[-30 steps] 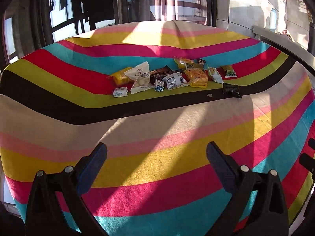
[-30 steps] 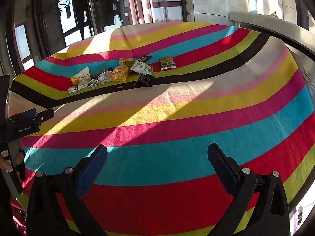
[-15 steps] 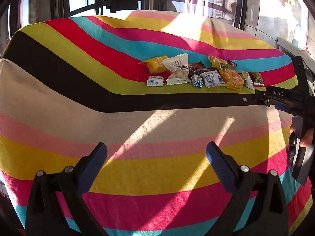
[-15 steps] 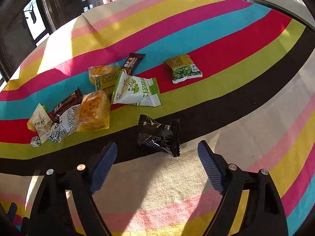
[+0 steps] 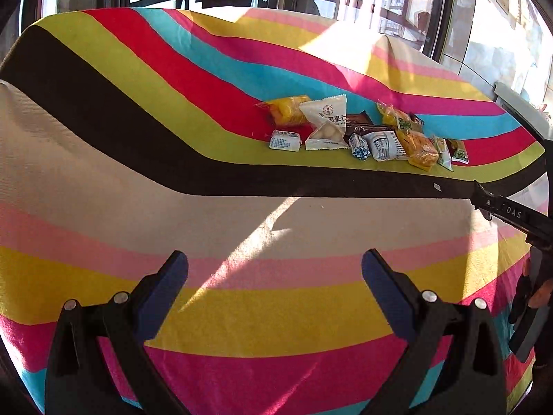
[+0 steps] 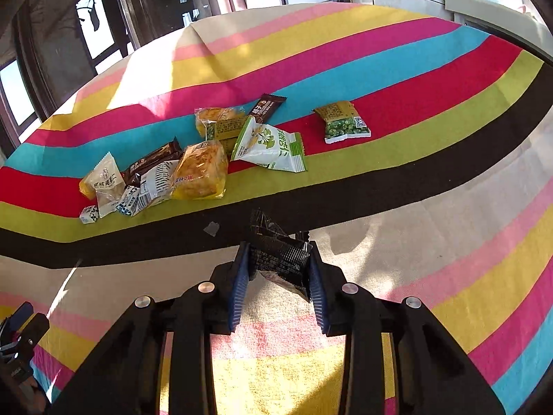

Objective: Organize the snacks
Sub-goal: 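Return to the table and grasp the black snack bag with the right gripper, then grasp the small white-blue milk box with the left gripper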

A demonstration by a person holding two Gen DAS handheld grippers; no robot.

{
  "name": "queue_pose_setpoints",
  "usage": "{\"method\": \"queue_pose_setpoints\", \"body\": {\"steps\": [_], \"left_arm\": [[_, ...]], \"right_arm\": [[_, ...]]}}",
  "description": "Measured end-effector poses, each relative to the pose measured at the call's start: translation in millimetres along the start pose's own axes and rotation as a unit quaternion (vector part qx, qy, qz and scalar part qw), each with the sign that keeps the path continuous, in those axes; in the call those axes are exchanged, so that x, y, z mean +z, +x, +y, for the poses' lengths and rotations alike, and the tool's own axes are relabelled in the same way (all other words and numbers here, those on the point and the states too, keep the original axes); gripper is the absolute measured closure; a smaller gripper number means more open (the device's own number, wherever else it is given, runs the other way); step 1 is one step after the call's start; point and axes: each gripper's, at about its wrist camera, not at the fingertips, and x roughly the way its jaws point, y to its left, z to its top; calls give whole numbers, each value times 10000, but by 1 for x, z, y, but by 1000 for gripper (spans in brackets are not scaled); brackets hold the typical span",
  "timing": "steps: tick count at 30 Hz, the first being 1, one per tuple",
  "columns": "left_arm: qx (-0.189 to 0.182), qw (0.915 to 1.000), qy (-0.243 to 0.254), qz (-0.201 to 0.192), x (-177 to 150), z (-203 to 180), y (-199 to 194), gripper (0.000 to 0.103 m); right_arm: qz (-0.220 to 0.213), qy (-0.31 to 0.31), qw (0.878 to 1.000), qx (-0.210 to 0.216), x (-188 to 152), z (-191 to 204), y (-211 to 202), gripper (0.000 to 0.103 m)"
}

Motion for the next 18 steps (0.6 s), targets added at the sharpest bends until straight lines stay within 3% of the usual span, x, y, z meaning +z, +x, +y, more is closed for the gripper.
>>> {"method": "queue_pose_setpoints", "body": {"steps": [6, 14, 18], "left_arm": [[143, 9999, 75, 32, 37, -4, 24, 2], [325, 9988, 248, 272, 93, -11, 88, 3], [348, 9970, 538, 444, 107, -18, 111, 14]], "right_arm": [[74, 198, 9994, 268, -7, -4, -5, 70], [169, 419, 9978, 480, -8, -10, -3, 70], [161, 515, 9968, 593, -8, -14, -3, 70]]}}
